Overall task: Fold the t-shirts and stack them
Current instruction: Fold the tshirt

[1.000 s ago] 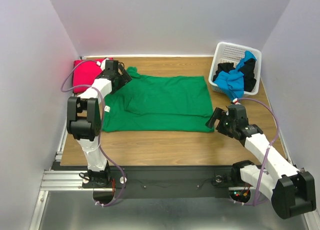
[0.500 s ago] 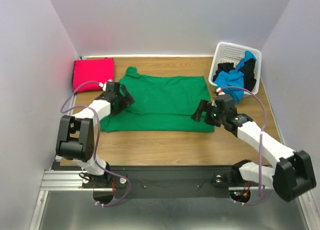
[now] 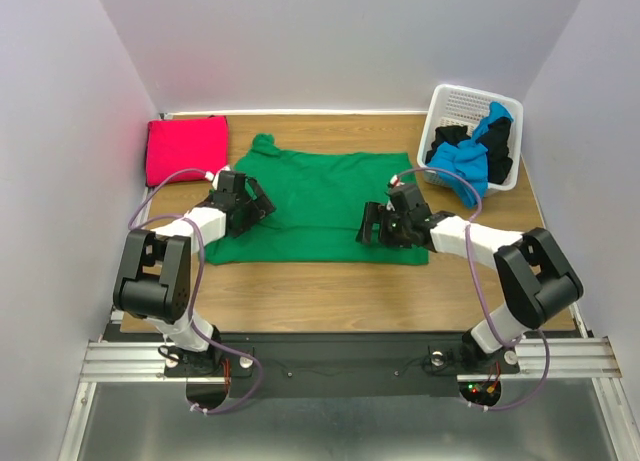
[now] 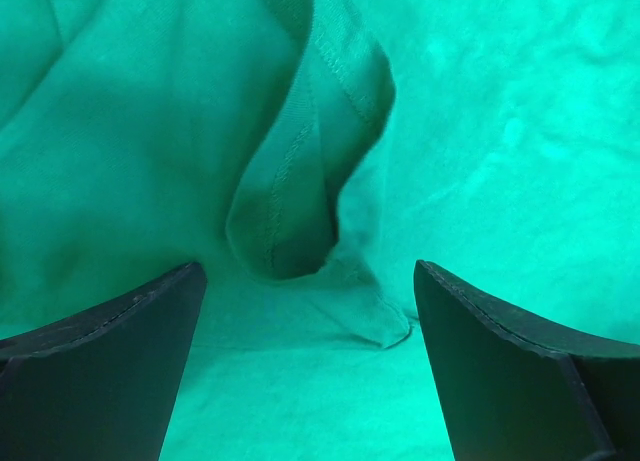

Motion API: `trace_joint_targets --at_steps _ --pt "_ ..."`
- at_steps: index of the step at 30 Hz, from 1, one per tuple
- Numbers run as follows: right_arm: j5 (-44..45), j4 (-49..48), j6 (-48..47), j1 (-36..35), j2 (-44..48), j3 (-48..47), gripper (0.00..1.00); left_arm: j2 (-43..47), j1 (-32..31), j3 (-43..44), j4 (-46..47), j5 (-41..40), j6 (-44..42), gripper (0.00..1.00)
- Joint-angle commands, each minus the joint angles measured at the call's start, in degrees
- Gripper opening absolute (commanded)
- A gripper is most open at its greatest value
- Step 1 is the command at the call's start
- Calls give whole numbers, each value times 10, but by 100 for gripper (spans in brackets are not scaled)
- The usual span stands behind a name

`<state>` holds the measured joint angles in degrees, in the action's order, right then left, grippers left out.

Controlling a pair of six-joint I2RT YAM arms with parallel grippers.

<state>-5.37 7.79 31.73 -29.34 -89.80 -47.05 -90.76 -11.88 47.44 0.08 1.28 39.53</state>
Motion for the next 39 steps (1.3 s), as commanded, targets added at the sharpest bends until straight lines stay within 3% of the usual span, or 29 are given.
trace_joint_targets --at_steps 1,7,14,17,20,26,29,34,39 --pt "24 -23 4 -4 8 27 100 -11 2 -42 15 4 8 98" --pt "40 -23 40 -4 107 138 100 58 -9 -137 17 1 29 99" --pt "-7 -15 81 -4 240 271 100 217 -18 -248 -21 7 64 98" --pt "-14 15 98 -4 299 291 100 288 -19 -248 -84 -35 102 99" --pt "-18 41 108 -4 347 300 100 334 -21 -249 -121 -25 121 99" --pt "-39 86 121 -4 402 290 100 367 -24 -255 -183 -24 136 99" --pt "-32 111 105 -5 416 269 100 381 -24 -224 -190 -16 130 99" --pt "13 134 72 -5 399 157 100 400 -24 -130 -220 -44 108 99" --pt "98 134 55 -5 308 55 100 324 -23 19 -220 -120 63 99"
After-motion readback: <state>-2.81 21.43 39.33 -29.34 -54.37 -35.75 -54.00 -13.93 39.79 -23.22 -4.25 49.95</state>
